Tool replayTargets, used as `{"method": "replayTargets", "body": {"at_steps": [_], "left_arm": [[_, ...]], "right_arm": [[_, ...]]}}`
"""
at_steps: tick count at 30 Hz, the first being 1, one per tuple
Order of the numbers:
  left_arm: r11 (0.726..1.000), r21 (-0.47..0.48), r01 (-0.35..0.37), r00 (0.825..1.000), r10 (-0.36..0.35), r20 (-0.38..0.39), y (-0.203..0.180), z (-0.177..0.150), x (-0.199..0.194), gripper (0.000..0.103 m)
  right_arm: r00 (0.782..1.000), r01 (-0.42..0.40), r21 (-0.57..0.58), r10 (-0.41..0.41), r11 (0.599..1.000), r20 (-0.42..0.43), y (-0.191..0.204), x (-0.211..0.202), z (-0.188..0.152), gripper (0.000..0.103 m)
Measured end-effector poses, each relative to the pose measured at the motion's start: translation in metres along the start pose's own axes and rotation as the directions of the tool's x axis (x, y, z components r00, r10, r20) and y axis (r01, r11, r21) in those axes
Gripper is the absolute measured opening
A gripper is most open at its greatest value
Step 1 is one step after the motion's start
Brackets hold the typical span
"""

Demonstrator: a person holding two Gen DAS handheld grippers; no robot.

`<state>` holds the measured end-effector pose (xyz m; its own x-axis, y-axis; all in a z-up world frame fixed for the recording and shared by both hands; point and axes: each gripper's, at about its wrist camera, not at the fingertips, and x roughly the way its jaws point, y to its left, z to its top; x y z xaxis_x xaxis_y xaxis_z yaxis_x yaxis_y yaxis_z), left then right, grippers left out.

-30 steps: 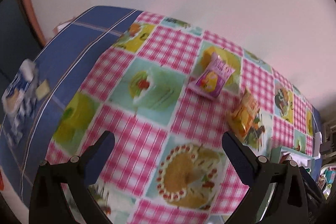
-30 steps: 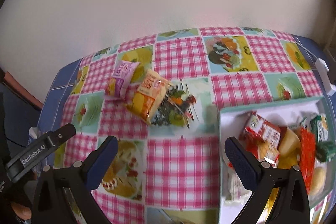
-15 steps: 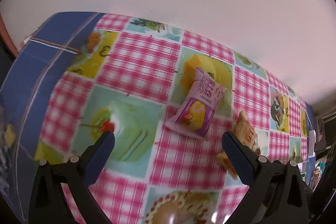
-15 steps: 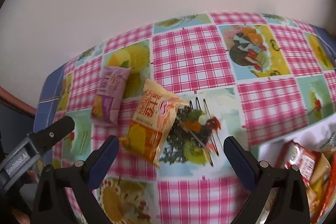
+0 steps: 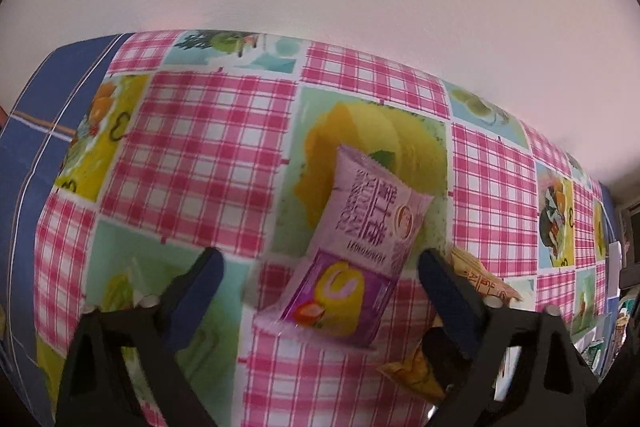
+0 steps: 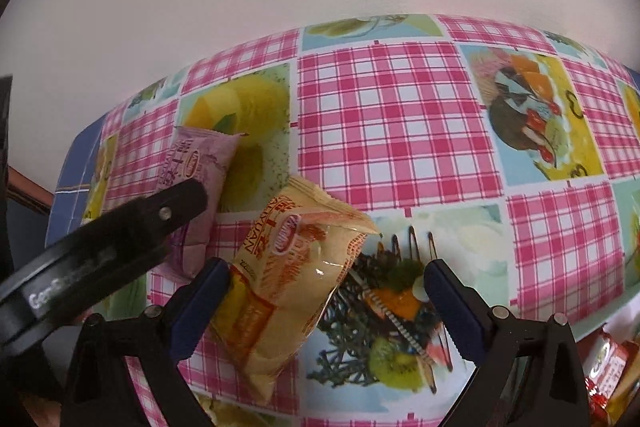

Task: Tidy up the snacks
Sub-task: 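Grasp the pink Swiss roll packet with left gripper while right grasps the yellow bread bag, then lift both packets and carry them over the white tray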

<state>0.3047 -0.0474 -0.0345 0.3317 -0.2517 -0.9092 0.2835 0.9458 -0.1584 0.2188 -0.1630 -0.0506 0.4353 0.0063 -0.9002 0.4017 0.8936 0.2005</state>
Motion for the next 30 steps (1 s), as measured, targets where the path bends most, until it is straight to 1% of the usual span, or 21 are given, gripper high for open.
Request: {"method": "replayTargets", "body": {"at_steps": [1, 3, 5, 6, 7, 8, 10, 12, 13, 19, 21, 26, 29, 30], "left_arm": [[1.0, 0.001, 0.002, 1.0, -0.002, -0.005, -0.001, 0.001, 0.002, 0.083], [1.0, -0.004, 0.018, 1.0, -0.018, -0.011, -0.004, 0.002, 0.005, 0.08], [0.999, -0.011, 0.032, 0.999, -0.032, -0.011, -0.005, 0.004, 0.007, 0.07], [0.999, -0.02, 0.049, 0.999, -0.05, -0.019, -0.005, 0.004, 0.009, 0.062], [0.998, -0.03, 0.055, 0.998, -0.056, -0.026, -0.006, 0.003, 0.01, 0.059], [0.998, -0.033, 0.05, 0.998, -0.05, -0.024, -0.007, 0.001, 0.01, 0.057], [0.999, -0.028, 0.03, 0.999, -0.031, -0.023, -0.007, -0.002, 0.009, 0.049], [0.999, -0.04, 0.029, 0.999, -0.03, -0.026, -0.006, -0.007, 0.007, 0.045], [0.998, -0.05, 0.033, 0.999, -0.035, -0.028, -0.004, -0.009, 0.007, 0.044], [0.995, -0.093, 0.035, 0.999, -0.039, -0.038, 0.004, -0.024, 0.001, 0.042], [0.992, -0.116, 0.041, 0.999, -0.045, -0.029, 0.008, -0.033, -0.002, 0.042], [0.987, -0.159, 0.034, 0.999, -0.035, -0.003, 0.014, -0.058, -0.013, 0.041], [0.977, -0.208, 0.043, 0.999, -0.045, -0.004, 0.022, -0.07, -0.018, 0.04], [0.97, -0.237, 0.049, 0.999, -0.051, -0.004, 0.026, -0.074, -0.021, 0.039]], "right_arm": [[1.0, 0.006, -0.006, -0.006, 1.0, 0.005, 0.0, 0.0, 0.0, 0.094], [1.0, 0.011, -0.013, -0.01, 1.0, 0.01, 0.003, 0.002, 0.002, 0.089], [1.0, 0.006, -0.008, -0.006, 1.0, 0.014, 0.004, 0.002, 0.004, 0.083], [1.0, 0.004, -0.003, -0.004, 1.0, 0.015, 0.004, 0.002, 0.005, 0.078], [1.0, 0.004, -0.001, -0.004, 1.0, 0.015, 0.004, 0.002, 0.005, 0.072], [1.0, 0.007, 0.003, -0.007, 1.0, 0.015, 0.003, 0.002, 0.004, 0.07], [1.0, 0.011, 0.005, -0.012, 1.0, 0.015, 0.0, -0.002, 0.003, 0.061], [1.0, 0.013, 0.008, -0.013, 1.0, 0.014, -0.004, -0.007, 0.0, 0.055], [1.0, 0.016, 0.006, -0.016, 1.0, 0.014, -0.004, -0.008, 0.0, 0.052], [1.0, 0.022, 0.002, -0.022, 1.0, 0.004, -0.006, -0.014, -0.004, 0.043], [1.0, 0.028, -0.001, -0.028, 1.0, 0.0, -0.007, -0.018, -0.008, 0.042], [0.999, 0.038, -0.018, -0.038, 0.999, -0.01, -0.012, -0.029, -0.027, 0.039], [0.999, 0.032, -0.019, -0.032, 0.999, -0.015, -0.015, -0.037, -0.037, 0.038], [0.999, 0.029, -0.017, -0.03, 0.999, -0.015, -0.016, -0.041, -0.04, 0.037]]}}
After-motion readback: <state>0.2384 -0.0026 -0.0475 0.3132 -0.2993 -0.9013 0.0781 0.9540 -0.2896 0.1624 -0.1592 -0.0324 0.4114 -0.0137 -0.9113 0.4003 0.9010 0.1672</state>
